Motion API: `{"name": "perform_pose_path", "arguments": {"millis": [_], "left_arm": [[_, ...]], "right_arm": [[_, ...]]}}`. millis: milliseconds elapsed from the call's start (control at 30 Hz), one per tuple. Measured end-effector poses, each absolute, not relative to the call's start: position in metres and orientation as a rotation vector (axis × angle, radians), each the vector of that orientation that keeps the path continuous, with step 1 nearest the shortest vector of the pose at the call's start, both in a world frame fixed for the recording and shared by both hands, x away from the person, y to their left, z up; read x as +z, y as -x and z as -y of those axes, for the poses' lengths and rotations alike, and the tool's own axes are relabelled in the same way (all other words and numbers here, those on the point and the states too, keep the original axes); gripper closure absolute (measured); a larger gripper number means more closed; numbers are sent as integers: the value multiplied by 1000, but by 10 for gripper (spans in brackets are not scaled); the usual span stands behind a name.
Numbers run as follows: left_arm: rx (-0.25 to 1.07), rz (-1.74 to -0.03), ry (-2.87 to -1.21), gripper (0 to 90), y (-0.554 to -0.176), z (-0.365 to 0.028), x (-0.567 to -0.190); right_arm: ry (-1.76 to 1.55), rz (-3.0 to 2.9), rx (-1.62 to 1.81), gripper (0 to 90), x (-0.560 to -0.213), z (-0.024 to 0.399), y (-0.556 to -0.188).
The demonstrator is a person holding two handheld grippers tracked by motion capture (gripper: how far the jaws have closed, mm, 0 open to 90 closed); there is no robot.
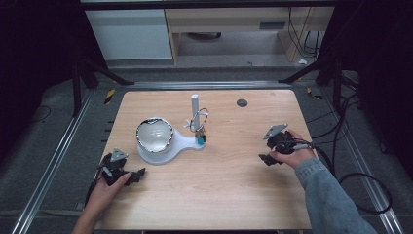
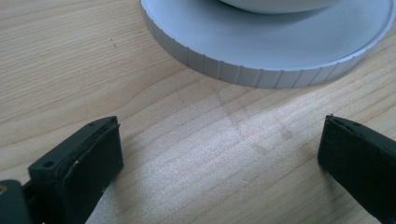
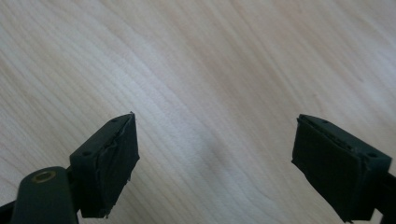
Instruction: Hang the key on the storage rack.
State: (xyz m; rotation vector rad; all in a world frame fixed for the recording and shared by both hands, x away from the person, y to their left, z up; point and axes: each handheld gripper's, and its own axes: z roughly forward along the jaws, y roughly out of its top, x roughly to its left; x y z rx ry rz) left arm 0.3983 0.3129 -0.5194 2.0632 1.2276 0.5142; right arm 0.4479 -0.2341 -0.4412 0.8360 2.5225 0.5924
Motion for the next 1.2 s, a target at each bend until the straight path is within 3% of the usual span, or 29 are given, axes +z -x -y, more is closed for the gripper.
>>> {"name": "perform_pose_path", "arguments": {"millis": [667,1200], "left_arm": [[515,-1230,-2064,0,-398,-313,-519],[515,-1230,-2064,0,-398,-313,-519]], "right_arm": [[-1117,-2325,844,74,-495,233,-476],[-1259,-2244,916,5,-507,241,-488]]}}
